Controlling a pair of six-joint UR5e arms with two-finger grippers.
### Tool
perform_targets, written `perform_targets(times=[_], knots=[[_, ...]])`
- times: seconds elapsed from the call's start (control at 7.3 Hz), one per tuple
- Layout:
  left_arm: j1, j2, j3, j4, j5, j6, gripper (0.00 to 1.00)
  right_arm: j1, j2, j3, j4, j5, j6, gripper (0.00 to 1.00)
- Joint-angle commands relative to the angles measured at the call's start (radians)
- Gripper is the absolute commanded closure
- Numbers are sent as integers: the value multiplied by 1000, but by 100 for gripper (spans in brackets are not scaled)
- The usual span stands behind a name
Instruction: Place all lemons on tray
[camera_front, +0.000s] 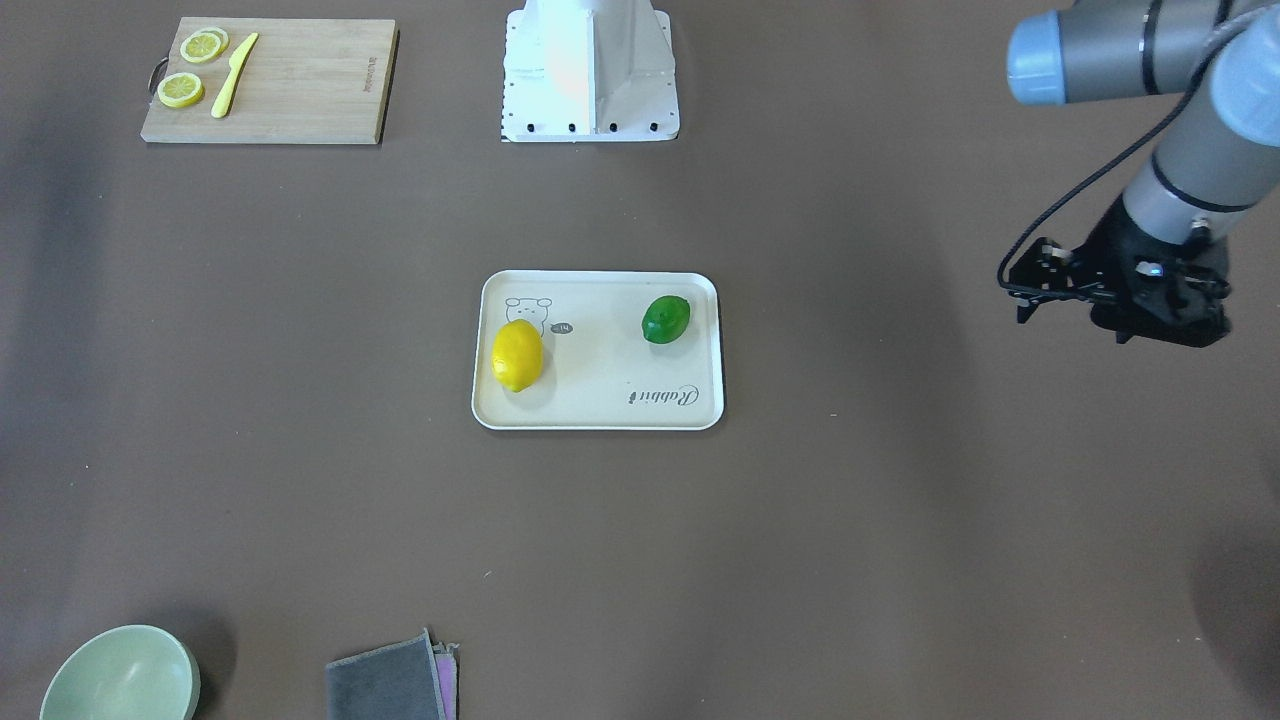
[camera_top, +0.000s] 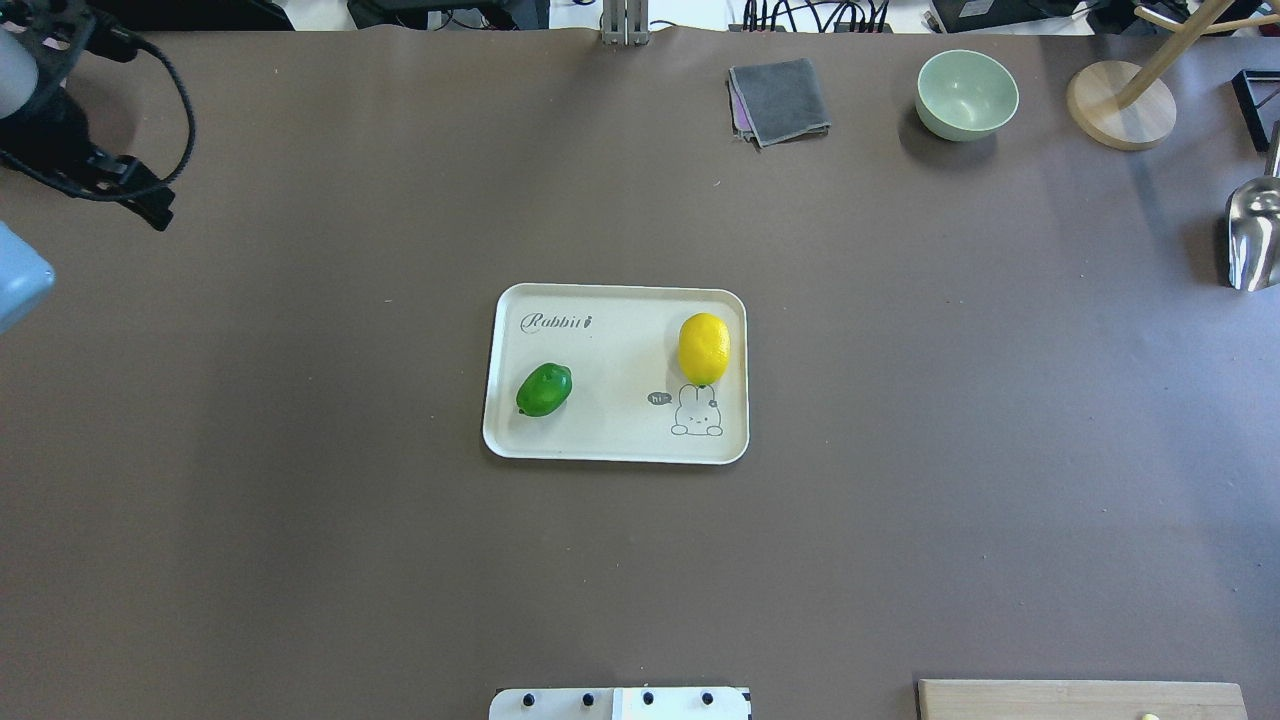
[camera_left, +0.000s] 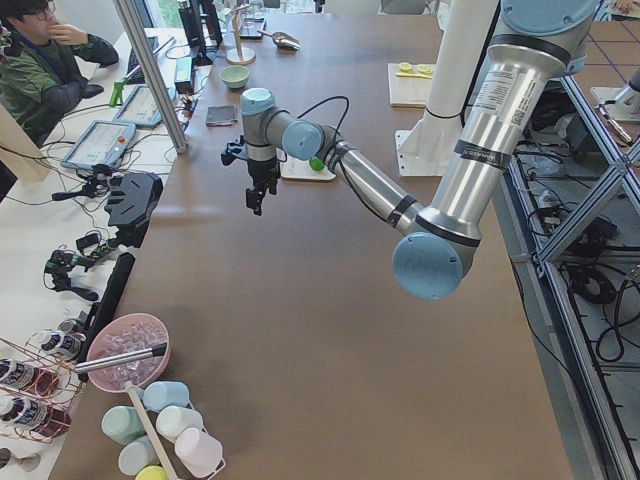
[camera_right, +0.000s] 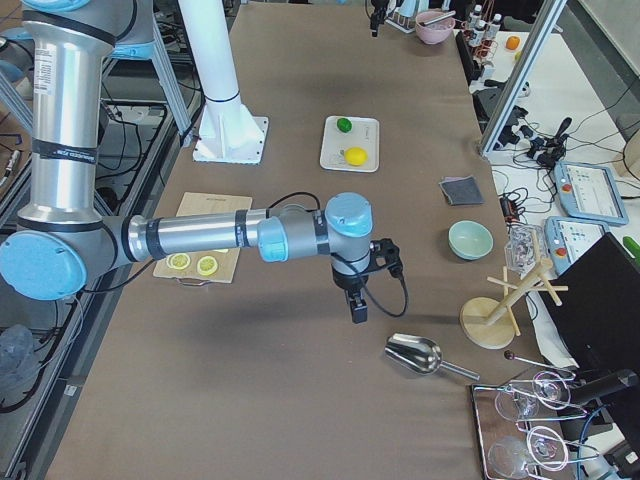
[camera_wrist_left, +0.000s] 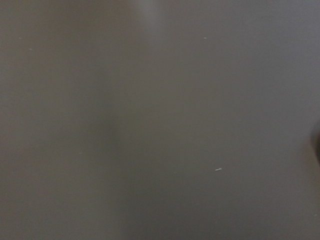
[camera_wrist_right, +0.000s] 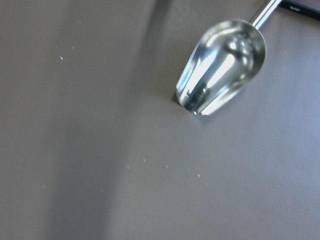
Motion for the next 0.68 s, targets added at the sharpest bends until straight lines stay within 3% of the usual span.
perform_targets(times=[0.0, 0.14, 0.27, 0.41, 0.55], knots=[[-153, 120, 80, -40, -21, 116, 2, 50, -65, -38, 6, 9, -64, 0], [-288, 117, 126, -22, -95, 122, 2, 53, -58, -60, 9, 9, -65, 0], [-335, 135, 176, -36, -263, 178, 2, 53, -53, -59, 9, 13, -65, 0], [-362, 184, 204, -31, -271, 332, 2, 53, -54, -59, 9, 35, -65, 0], [-370, 226, 205, -25, -271, 346, 2, 53, -60, -59, 9, 49, -67, 0]])
